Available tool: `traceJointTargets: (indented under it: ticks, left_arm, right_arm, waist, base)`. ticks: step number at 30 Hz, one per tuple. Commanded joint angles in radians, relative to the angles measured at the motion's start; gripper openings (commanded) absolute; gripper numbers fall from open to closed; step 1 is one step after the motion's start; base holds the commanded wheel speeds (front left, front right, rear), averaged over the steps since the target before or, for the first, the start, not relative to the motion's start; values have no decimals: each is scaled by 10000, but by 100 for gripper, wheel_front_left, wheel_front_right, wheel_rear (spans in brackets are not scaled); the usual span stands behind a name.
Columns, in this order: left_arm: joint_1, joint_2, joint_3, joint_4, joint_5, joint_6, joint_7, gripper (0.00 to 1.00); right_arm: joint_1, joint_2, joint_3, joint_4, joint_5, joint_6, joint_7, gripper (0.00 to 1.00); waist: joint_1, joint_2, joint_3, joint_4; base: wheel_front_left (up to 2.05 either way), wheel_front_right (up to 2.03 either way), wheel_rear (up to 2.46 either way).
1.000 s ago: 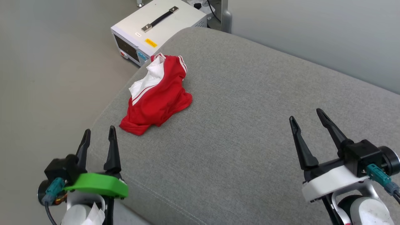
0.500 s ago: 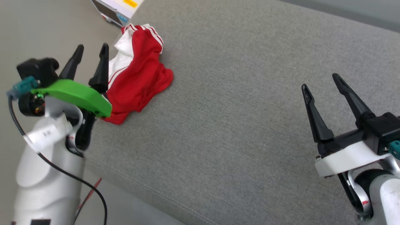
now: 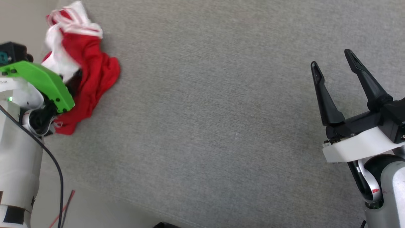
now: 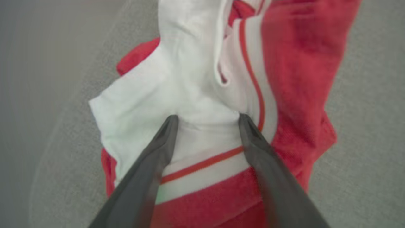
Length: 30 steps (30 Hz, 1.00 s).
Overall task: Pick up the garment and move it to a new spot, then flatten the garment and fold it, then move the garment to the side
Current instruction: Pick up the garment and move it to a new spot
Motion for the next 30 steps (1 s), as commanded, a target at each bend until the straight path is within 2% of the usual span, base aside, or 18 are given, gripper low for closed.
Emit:
traceJointTargets:
  ticks: [1,6,7,8,11,13,16,22,30]
  left_arm:
    - [-141,101,-119,300,-207,-30,305,100]
    - [-46,120,-527,1335,-833,-30,1530,100]
    - [-51,89,-548,1487,-924,-30,1670,65]
    - [-79,48,-595,1570,-993,-30,1714,0]
    - [-135,19,-810,1655,-938,-30,1426,0]
    - [-206,89,-891,1699,-789,-30,861,0]
    - [-349,242,-979,1823,-403,-13,-290,0]
    - [-545,299,-916,1959,220,300,-2988,0]
    - [-239,-90,-442,1738,24,255,-5495,0]
  right_arm:
    - [-174,38,-10,-8,88,-9,-89,100]
    - [-187,87,-56,67,147,-9,-124,100]
    - [-179,91,-72,82,151,-9,-125,100]
    - [-168,97,-99,104,152,-9,-124,100]
    - [-141,133,-124,206,150,-9,-127,100]
    - [-140,145,-92,297,163,-9,-180,100]
    - [-84,221,-101,520,195,-9,-316,100]
    - [233,514,-366,1061,152,-9,-714,100]
    - [1021,931,-932,1769,161,-9,-1146,100]
  waist:
    - [-2,0,714,-731]
    - [-2,0,795,-831]
    - [-2,0,784,-825]
    - [-2,0,759,-806]
    - [-2,0,563,-736]
    - [-2,0,322,-692]
    - [-2,0,-217,-647]
    - [-2,0,-1521,-675]
    - [-2,0,-3192,-938]
  base:
    - [0,0,0]
    - [0,0,0]
    - [0,0,0]
    - [0,0,0]
    - [0,0,0]
    - [0,0,0]
    - [0,0,0]
    - [0,0,0]
    - [0,0,0]
